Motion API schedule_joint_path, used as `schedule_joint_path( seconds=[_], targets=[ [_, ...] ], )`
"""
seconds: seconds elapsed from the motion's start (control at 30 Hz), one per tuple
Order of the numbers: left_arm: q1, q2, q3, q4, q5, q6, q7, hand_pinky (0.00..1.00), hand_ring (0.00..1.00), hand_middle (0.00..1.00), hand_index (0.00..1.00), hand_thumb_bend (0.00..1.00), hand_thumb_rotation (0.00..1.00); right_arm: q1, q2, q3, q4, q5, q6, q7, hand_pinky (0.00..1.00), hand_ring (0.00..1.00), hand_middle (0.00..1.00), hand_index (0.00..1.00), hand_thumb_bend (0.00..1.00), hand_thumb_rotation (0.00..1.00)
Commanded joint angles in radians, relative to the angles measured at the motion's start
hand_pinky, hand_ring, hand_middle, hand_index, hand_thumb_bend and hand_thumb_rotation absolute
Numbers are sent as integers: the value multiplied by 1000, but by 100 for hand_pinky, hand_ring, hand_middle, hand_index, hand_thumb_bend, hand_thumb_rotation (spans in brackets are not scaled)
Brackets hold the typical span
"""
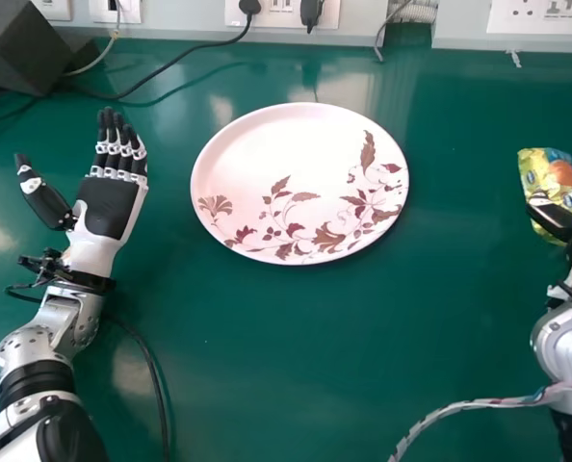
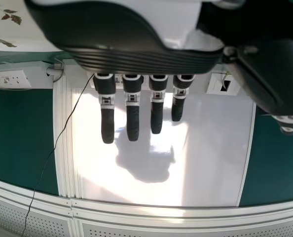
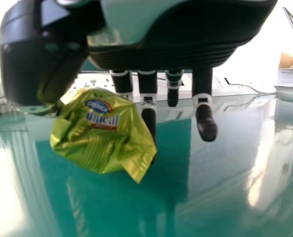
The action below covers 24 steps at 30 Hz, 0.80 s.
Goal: Pick up biscuit and place it in the plate
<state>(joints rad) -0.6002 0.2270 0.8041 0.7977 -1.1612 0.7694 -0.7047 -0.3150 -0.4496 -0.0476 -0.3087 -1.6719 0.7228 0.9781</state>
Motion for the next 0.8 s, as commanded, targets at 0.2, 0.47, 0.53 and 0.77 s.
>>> schedule_joint_path(
  seconds=[0.2,0.47,0.53,0.77],
  targets=[
    [26,-3,9,43,1,-4,-28,63,77,84,93,100,52,-15,46,-29,-67,-53,-42,6,17,28,47,43,52,0],
    [23,8,7,56,3,1,-46,56,75,82,95,100,54,-9,62,-46,-120,-75,-110,20,17,28,47,42,52,0],
    [22,11,7,62,5,3,-51,56,75,82,95,100,55,-6,68,-51,-133,-73,-122,15,17,28,47,42,52,0],
    [22,8,7,61,9,-5,-45,45,66,79,90,100,58,-18,99,-63,-172,-130,-157,21,16,28,47,42,52,0]
  ],
)
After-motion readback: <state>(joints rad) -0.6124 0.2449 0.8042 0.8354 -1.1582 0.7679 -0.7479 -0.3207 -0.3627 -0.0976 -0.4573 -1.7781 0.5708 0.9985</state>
